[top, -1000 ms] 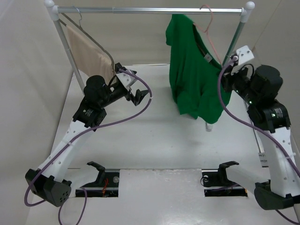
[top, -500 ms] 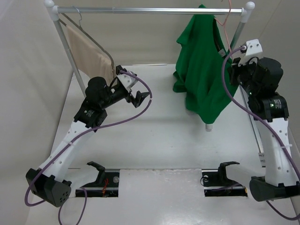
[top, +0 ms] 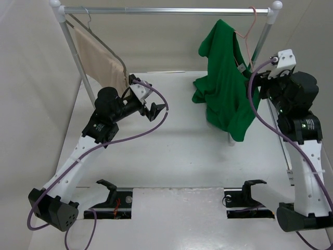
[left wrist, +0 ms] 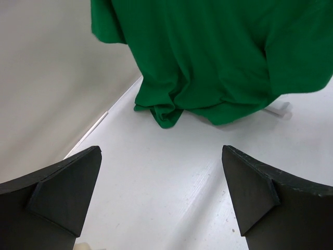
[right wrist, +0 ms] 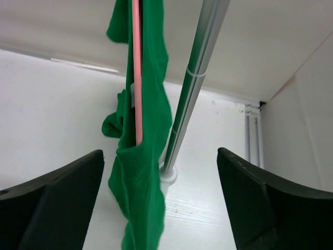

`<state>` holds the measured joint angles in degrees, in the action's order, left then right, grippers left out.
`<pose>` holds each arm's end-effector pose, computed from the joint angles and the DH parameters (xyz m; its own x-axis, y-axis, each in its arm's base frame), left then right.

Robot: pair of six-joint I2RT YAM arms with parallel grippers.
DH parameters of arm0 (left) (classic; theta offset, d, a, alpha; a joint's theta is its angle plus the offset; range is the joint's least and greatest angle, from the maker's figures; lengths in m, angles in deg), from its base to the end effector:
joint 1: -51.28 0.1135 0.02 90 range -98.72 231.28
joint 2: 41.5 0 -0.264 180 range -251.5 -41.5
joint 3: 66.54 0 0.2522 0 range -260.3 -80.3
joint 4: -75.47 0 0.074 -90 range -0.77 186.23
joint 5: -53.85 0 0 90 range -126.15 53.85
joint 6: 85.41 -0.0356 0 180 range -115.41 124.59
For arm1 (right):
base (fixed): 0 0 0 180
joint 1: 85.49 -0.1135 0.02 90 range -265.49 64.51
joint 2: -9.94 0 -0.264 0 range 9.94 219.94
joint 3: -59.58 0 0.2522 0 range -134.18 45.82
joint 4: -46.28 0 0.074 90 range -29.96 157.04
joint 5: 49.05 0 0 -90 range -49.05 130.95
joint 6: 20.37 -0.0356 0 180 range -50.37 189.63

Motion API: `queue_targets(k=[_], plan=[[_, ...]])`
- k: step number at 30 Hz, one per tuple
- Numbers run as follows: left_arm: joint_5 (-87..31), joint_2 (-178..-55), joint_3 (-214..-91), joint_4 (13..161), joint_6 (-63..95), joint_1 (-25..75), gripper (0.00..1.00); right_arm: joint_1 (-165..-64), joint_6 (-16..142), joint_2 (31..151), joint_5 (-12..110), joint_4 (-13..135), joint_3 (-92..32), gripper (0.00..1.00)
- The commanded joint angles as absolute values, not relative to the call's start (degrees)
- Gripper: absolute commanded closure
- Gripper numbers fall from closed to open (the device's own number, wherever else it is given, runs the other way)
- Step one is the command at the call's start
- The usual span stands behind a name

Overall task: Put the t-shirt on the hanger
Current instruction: Hang the hanger with tshirt onto the clothesline

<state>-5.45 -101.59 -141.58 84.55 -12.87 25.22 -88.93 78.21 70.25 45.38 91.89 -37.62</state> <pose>0.2041 -0.1200 0.4181 0.3379 0.1220 -0.9333 0.7680 0.5375 0.3483 0.1986 0.0147 0.4776 -0.1293 -0.1568 -0.9791 -0.1571 0.9782 -0.1359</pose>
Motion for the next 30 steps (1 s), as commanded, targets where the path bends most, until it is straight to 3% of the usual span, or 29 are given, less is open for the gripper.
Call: queue_targets(k=[1,2,5,9,11,14,18,26,30], plan=[[-4.0,-100.0,-141.3,81.9,-11.9,24.9,0.00,-89.9,81.8,65.2,43.6,90.0,-41.6,0.05],[-4.0,-100.0,-141.3,81.9,-11.9,24.9,0.00,-89.9,82.6,64.5,43.1,90.5,-42.7,0.00],[-4.0,-100.0,-140.8,81.9,-11.9,24.9,0.00,-92.8,86.6,62.2,43.1,90.5,-46.5,0.00],[-4.9,-100.0,-139.5,80.9,-11.3,24.9,0.00,-97.6,89.6,61.6,52.2,86.0,-46.9,0.00],[-6.4,-100.0,-137.7,80.9,-9.9,24.9,0.00,-101.5,89.6,64.5,59.1,83.6,-44.5,0.00],[-9.0,-100.0,-135.1,80.9,-9.4,24.9,0.00,-106.8,91.0,69.9,57.1,88.9,-42.7,0.00],[-12.7,-98.8,-131.6,82.1,-9.4,24.9,0.00,-115.2,91.7,78.9,51.4,90.1,-31.9,0.00],[-24.3,-95.9,-121.4,82.6,-8.2,24.9,0.00,-112.5,81.6,82.5,54.7,72.1,-7.3,0.00],[-27.9,-94.8,-115.5,81.6,-8.8,24.9,0.00,-109.6,78.2,82.5,54.1,69.9,0.1,0.00]])
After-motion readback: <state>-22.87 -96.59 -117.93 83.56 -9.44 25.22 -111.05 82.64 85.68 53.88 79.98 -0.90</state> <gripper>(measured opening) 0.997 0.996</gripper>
